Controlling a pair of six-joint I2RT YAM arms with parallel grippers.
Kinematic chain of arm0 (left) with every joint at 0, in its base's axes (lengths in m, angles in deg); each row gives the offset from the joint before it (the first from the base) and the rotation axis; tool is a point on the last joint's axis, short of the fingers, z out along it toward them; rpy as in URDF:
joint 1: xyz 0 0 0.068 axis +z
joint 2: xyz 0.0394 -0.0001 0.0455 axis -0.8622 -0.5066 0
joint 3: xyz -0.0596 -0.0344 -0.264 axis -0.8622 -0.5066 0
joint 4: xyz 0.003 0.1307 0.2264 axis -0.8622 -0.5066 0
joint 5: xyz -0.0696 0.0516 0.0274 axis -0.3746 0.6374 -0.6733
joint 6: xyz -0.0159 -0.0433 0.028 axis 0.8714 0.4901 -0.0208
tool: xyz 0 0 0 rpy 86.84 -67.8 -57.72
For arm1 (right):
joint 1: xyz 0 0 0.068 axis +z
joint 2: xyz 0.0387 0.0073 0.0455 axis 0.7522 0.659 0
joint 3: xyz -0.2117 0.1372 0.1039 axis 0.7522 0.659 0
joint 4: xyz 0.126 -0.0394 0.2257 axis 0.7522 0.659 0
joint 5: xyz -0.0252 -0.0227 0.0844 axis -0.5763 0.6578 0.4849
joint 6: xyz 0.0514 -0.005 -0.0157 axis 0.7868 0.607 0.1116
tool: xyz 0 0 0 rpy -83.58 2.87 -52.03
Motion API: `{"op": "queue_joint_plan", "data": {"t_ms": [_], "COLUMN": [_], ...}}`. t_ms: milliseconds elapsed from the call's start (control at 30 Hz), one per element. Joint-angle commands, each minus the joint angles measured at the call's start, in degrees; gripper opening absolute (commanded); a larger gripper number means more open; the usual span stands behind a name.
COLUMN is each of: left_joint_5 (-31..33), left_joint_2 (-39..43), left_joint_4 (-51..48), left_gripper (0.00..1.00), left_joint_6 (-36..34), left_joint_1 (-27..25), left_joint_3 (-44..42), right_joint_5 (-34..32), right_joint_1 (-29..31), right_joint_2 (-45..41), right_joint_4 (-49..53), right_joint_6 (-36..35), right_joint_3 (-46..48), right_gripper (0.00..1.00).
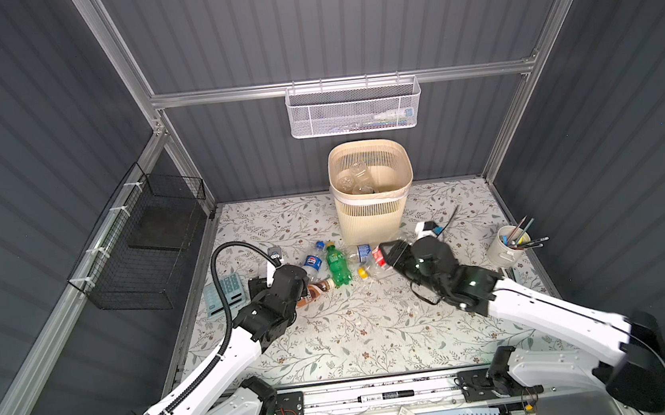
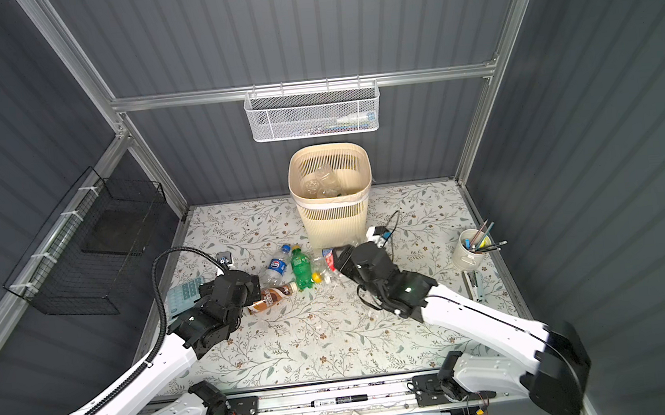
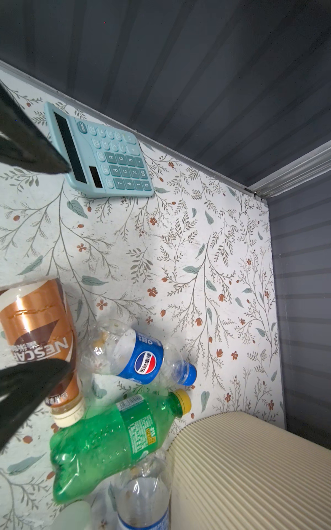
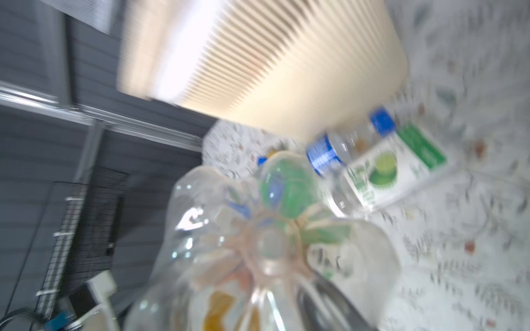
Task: Throw the plastic bottles in the bin
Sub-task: 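Lift the crushed clear bottle over the bin and open the right gripper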
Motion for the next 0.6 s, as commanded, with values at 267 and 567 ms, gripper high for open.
{"op": "queue_joint_plan", "data": {"t_ms": [267,567], "left_joint_5": [-7.56,-11.29], "left_joint_2": [-5.5,-8.37], "left_joint_4": [2.19,0.57], "left_gripper": [1.0,1.0], "left_joint_6": [-1.28,-0.78], "left_joint_1": [-0.08,-0.1], "left_joint_3": [0.17,1.78], "right_joint_5": [-11.08,22.37], "right_joint_1": [-5.99,-21.51], "right_joint_2": [-5.92,29.35], "right_joint_4": [-19.12,9.29], "right_joint_6": [-49.6,-35.89], "right_joint_3": [-13.61,-45.09], "right_gripper": [0.49,0.62]}}
